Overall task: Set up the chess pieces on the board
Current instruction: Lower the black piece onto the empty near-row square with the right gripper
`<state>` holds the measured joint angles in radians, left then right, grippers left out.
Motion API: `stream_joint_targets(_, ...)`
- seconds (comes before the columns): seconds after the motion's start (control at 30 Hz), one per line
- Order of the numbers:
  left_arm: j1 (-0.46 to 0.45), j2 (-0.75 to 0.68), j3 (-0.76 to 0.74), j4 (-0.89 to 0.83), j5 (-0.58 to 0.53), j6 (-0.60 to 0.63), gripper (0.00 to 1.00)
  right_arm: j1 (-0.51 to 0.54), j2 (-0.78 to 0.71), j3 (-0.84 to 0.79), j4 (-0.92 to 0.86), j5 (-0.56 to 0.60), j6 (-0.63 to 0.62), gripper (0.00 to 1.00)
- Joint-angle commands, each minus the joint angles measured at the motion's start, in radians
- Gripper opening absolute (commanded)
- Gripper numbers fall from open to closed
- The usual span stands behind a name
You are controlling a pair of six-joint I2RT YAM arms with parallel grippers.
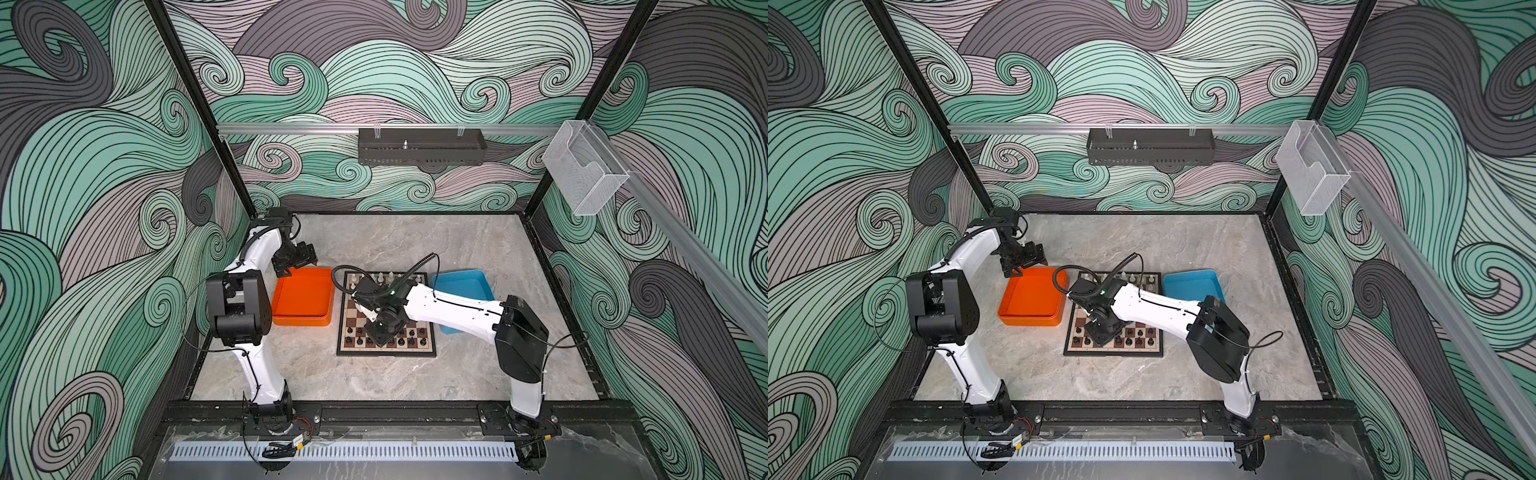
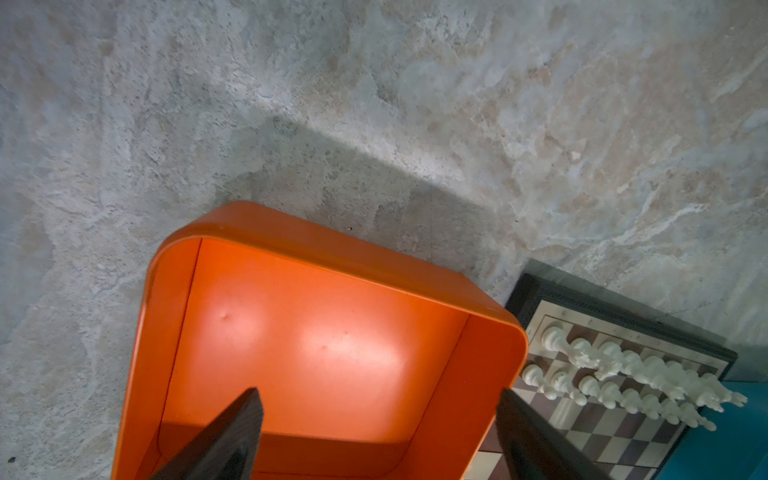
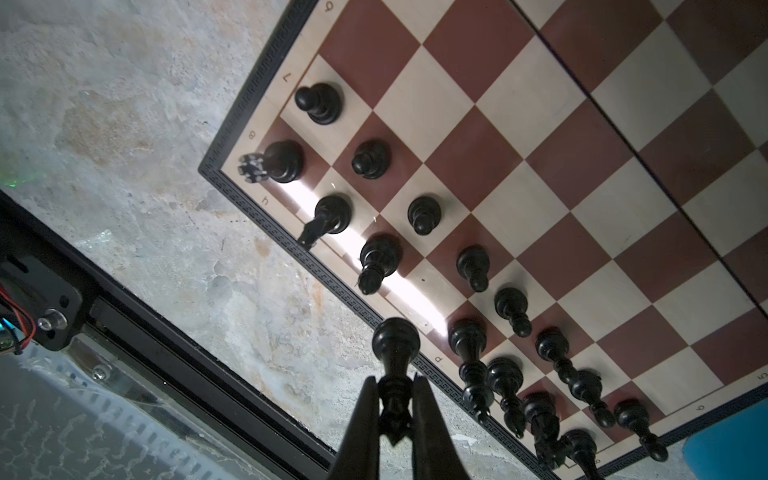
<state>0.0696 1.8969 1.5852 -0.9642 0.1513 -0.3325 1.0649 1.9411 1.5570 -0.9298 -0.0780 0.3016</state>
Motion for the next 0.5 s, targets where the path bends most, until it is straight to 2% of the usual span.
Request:
stream_joint_targets(0.0,0.006,0.017,0.002,0.002,0.013,-0.011,0.9,-0.005,0.019,-0.009,-0.004,0.028,0.028,0.13)
stream_joint_targets(0.47,0.006,0.02,0.002,0.004,0.008,-0.011,0.9,-0.018,0.037,-0.017,-0.004,0.025,0.05,0.13)
